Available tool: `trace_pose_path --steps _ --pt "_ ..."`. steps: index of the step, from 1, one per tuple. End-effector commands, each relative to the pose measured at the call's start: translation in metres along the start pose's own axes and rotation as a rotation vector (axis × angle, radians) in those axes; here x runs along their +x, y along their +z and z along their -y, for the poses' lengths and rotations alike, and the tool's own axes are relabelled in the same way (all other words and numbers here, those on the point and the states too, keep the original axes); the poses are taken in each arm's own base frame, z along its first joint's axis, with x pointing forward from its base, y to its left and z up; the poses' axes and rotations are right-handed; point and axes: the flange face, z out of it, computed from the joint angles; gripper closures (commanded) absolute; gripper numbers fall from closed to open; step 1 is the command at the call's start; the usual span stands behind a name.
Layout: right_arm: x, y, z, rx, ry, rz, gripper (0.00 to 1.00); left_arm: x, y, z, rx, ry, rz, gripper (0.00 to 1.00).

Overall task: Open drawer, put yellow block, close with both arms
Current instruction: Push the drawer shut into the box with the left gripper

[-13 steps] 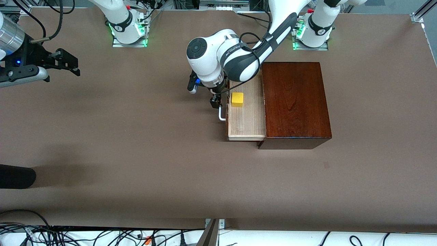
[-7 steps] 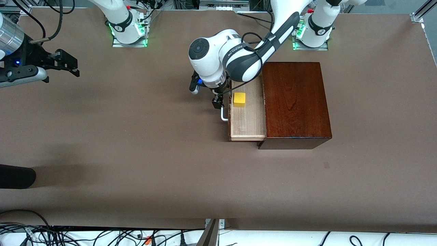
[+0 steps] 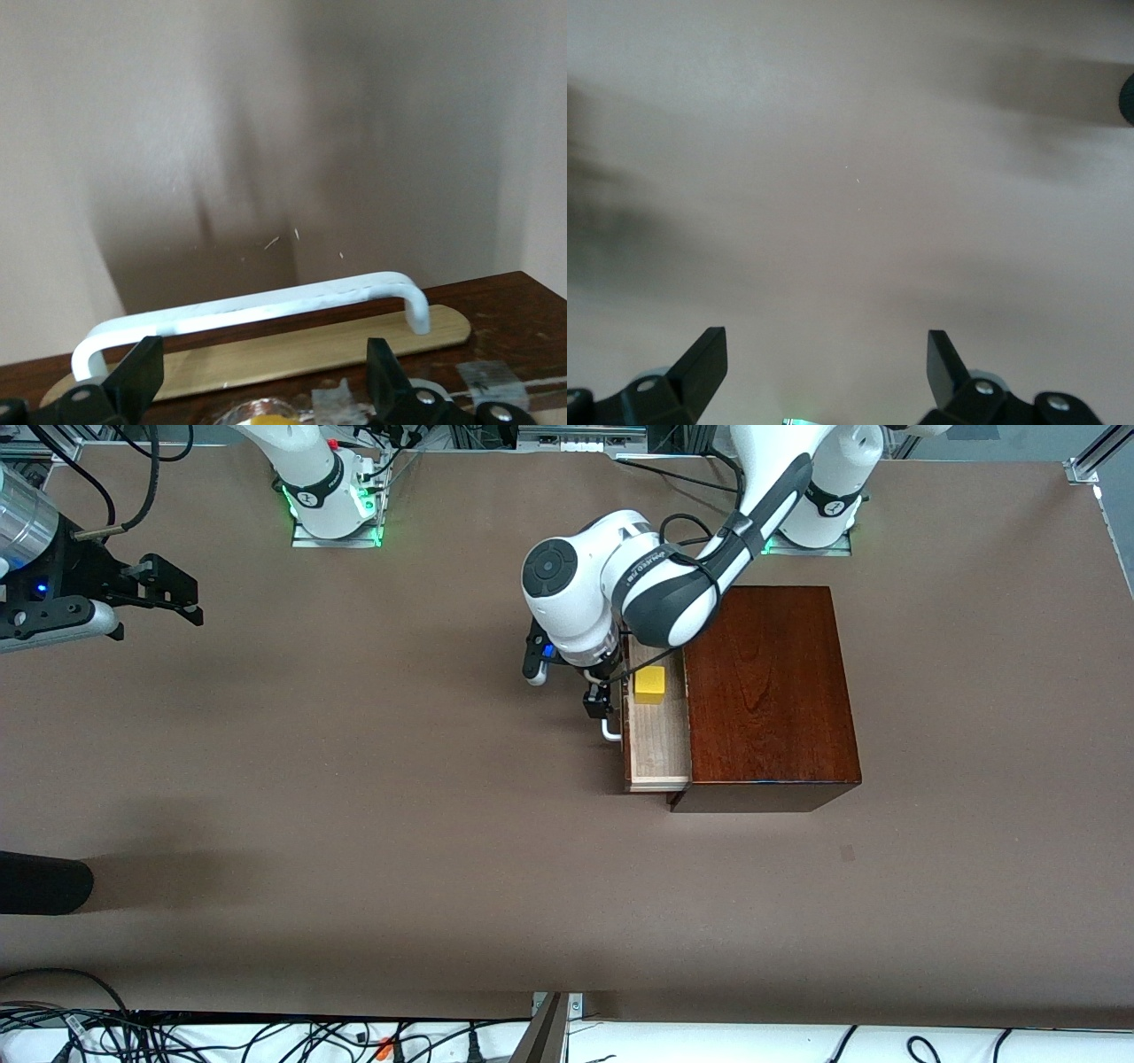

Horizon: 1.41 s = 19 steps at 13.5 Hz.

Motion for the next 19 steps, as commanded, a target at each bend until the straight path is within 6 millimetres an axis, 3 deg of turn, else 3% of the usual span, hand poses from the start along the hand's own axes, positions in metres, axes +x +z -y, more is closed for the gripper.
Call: trace_pose_path --steps 1,13,19 --pt "0.001 -0.004 -0.002 -0.015 0.009 -0.008 0.00 -0.018 0.001 -0.003 0.022 -0.044 0.050 0.00" --pt "0.001 -0.004 -0.002 -0.015 0.009 -0.008 0.00 -0.049 0.013 -0.021 0.030 -0.038 0.126 0.00" --pt "0.002 -0.004 -0.002 -0.015 0.009 -0.009 0.00 -0.086 0.028 -0.015 -0.004 -0.086 0.151 0.00"
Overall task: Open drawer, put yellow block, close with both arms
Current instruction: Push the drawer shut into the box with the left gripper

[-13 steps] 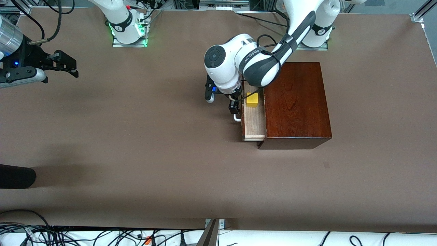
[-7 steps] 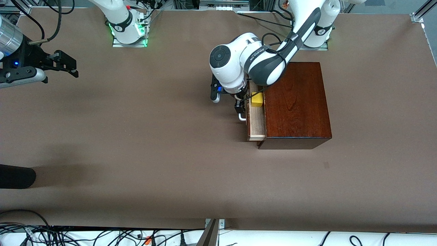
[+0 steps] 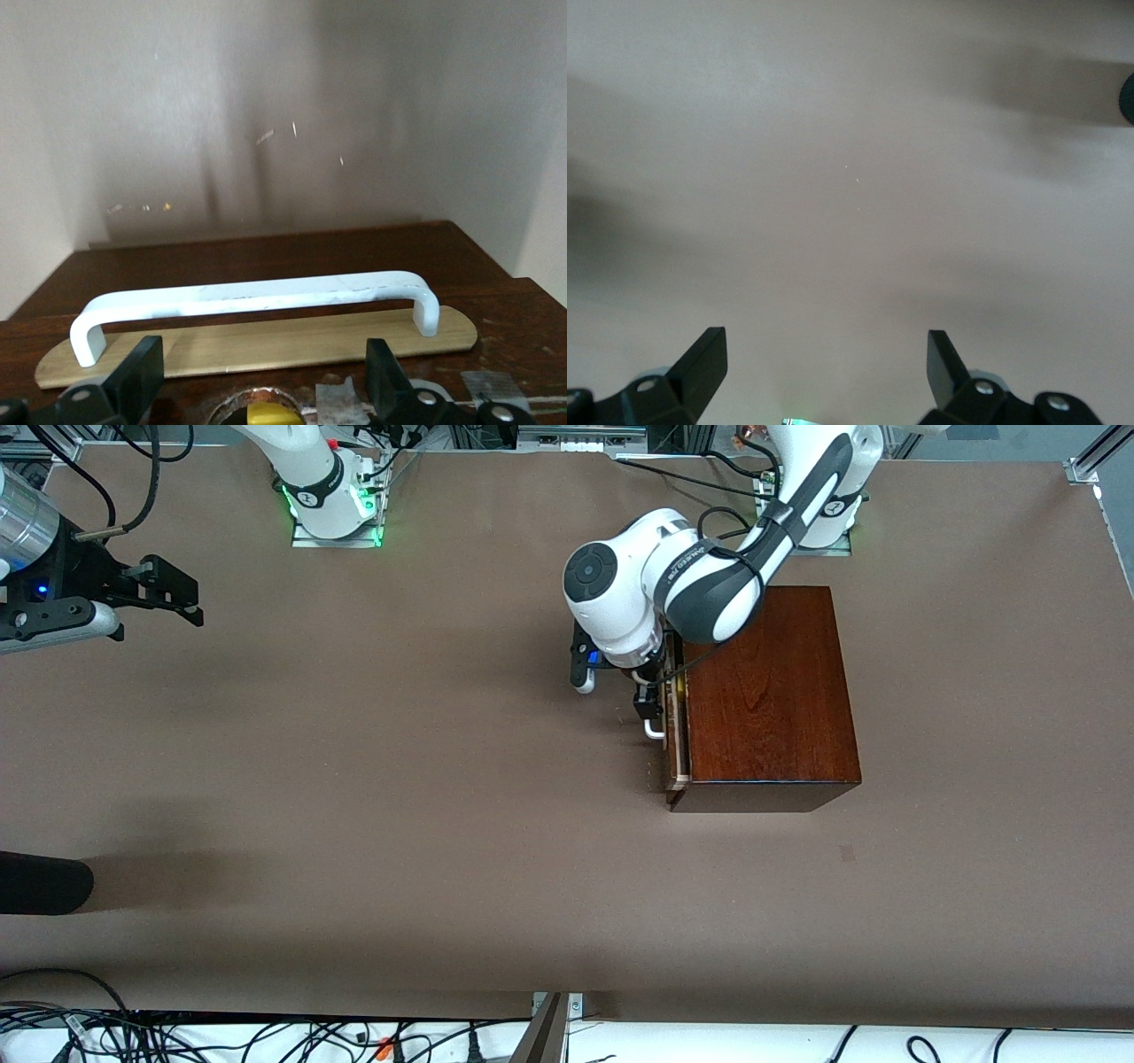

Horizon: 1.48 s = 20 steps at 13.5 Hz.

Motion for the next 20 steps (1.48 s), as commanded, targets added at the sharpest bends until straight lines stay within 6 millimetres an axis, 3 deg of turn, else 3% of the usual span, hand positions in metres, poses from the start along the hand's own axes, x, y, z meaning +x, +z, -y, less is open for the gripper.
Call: trace_pose_path --steps 1,6,9,14,17,20 --pt "0.001 -0.005 -0.002 -0.015 0.009 -0.010 0.00 -0.032 0.010 0.000 0.009 -0.017 0.048 0.00" --pt "0.001 -0.005 -0.002 -0.015 0.009 -0.010 0.00 -0.040 0.012 0.003 0.002 -0.030 0.051 0.00" --pt "0.001 -0.005 -0.002 -0.015 0.009 -0.010 0.00 -0.027 -0.005 0.002 0.039 -0.101 0.016 0.00" --pt "0.001 -0.005 -0.002 -0.015 0.009 -0.008 0.00 0.006 -0.079 -0.014 0.068 -0.388 -0.097 0.00" --pt "0.001 -0.005 -0.002 -0.015 0.009 -0.008 0.00 -0.008 -0.135 -0.013 0.022 -0.618 -0.129 0.00" --pt "0.001 -0.005 -0.002 -0.015 0.009 -0.010 0.00 -0.047 -0.193 -0.013 -0.087 -0.938 -0.163 0.00"
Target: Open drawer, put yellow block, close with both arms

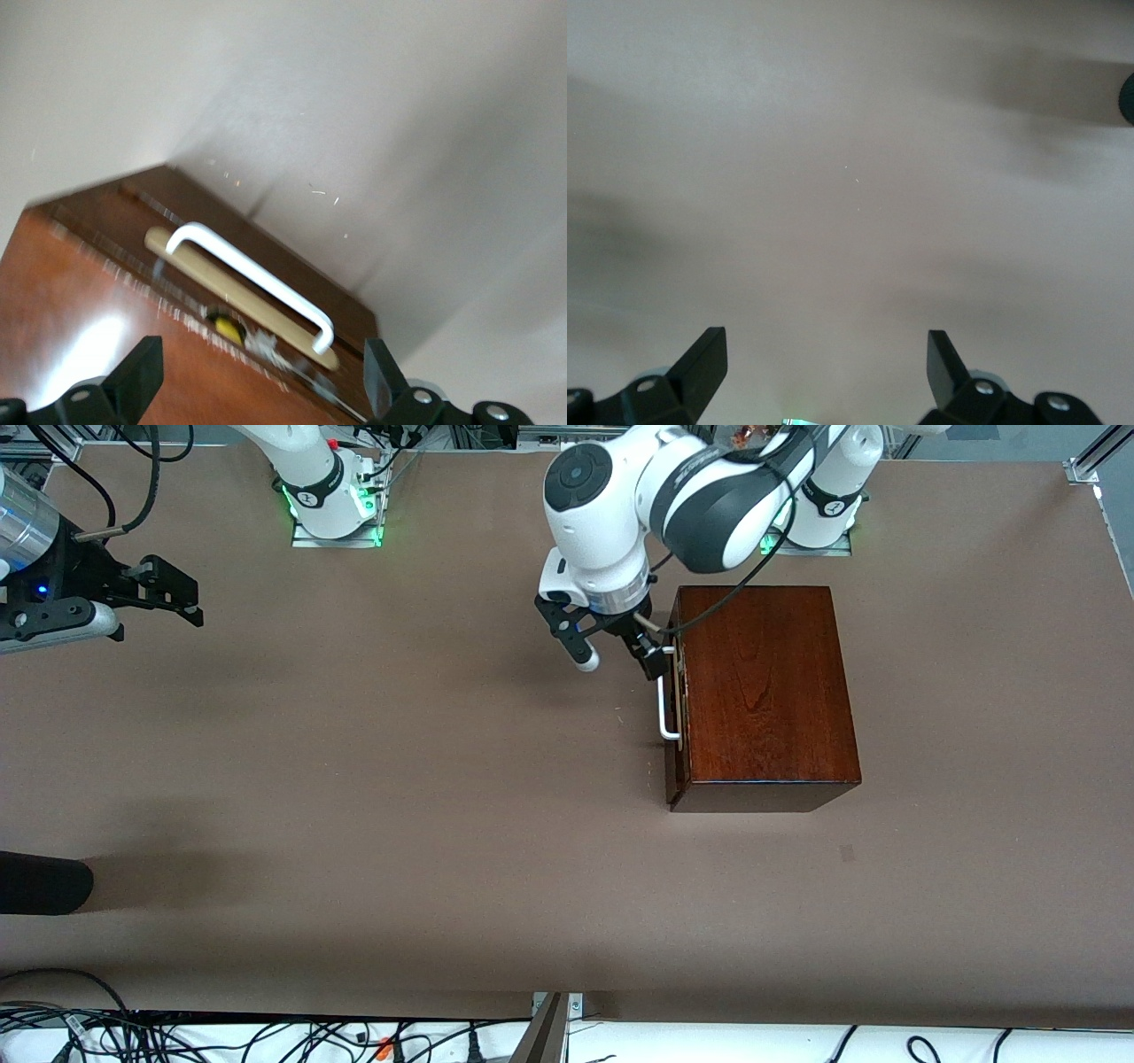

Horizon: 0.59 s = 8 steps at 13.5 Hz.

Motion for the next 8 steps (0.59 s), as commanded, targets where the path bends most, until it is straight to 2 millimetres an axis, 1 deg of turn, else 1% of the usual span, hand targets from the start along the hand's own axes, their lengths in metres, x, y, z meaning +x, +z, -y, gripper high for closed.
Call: trace_pose_path --steps 1,2,3,4,6,8 --pt "0.001 -0.005 -0.002 -0.014 0.008 -0.009 0.00 -0.022 -0.061 0.022 -0.048 -0.229 -0.016 0.00" --pt "0.001 -0.005 -0.002 -0.014 0.008 -0.009 0.00 -0.033 -0.073 0.027 -0.042 -0.278 -0.010 0.00" --pt "0.001 -0.005 -0.002 -0.014 0.008 -0.009 0.00 -0.045 -0.084 0.039 -0.036 -0.338 -0.012 0.00" --pt "0.001 -0.005 -0.002 -0.014 0.008 -0.009 0.00 -0.058 -0.093 0.062 -0.039 -0.402 -0.016 0.00" --pt "0.001 -0.005 -0.002 -0.014 0.008 -0.009 0.00 -0.087 -0.102 0.108 -0.092 -0.500 0.003 0.00" --pt "0.001 -0.005 -0.002 -0.014 0.008 -0.009 0.00 -0.120 -0.102 0.173 -0.174 -0.615 0.003 0.00"
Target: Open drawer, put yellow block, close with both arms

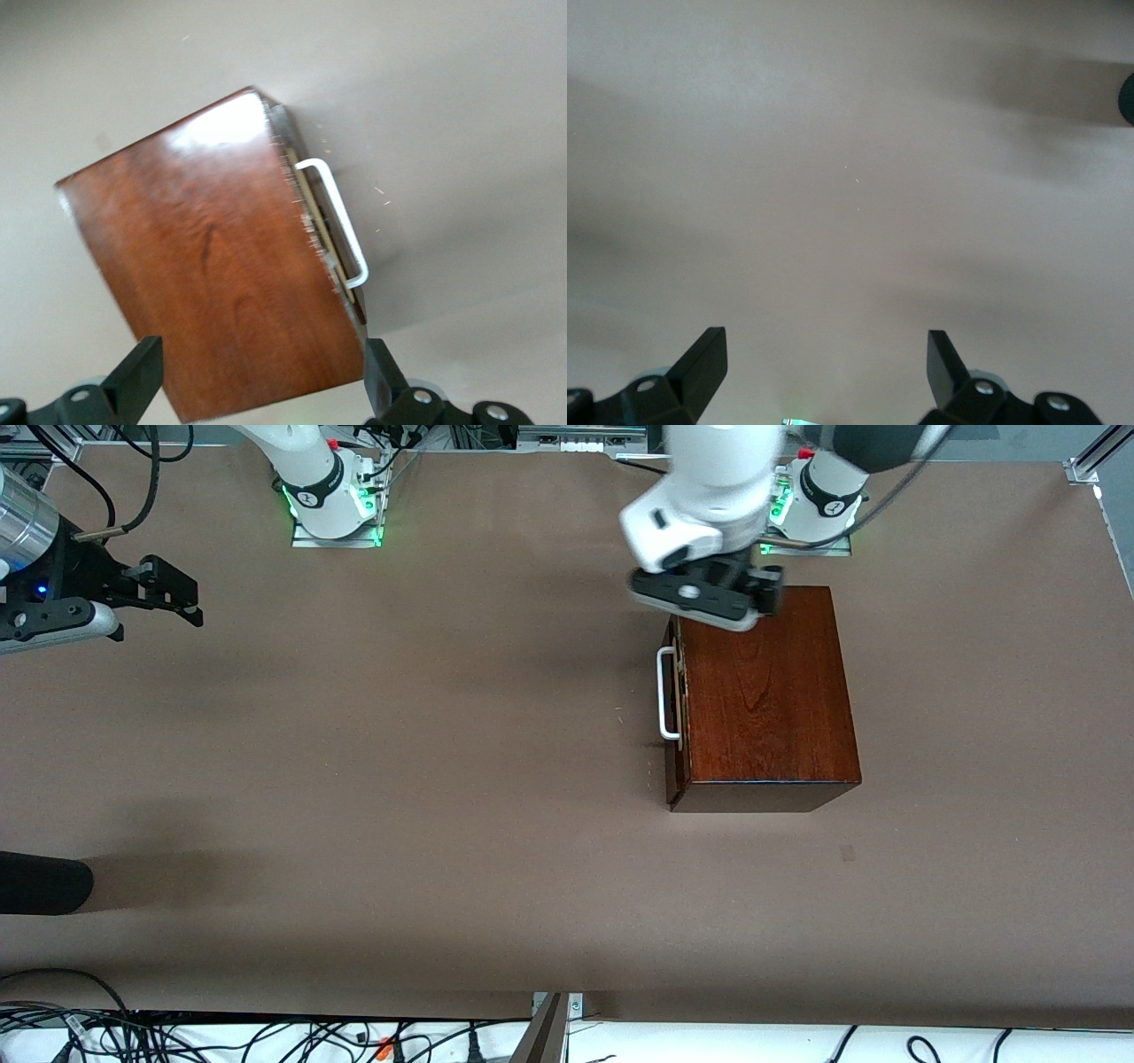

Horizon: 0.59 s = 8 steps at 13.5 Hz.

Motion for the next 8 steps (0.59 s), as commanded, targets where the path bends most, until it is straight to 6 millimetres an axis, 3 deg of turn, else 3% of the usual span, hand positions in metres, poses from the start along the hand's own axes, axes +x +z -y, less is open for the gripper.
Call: trace_pose_path --steps 1,4,8 --pt "0.001 -0.005 -0.001 -0.014 0.008 -0.009 0.00 -0.007 -0.007 0.082 -0.094 -0.137 0.035 0.00" --pt "0.001 -0.005 -0.001 -0.014 0.008 -0.009 0.00 -0.020 0.001 0.146 -0.078 -0.252 0.030 0.00" --pt "0.001 -0.005 -0.001 -0.014 0.008 -0.009 0.00 -0.038 0.019 0.226 -0.103 -0.244 0.020 0.00"
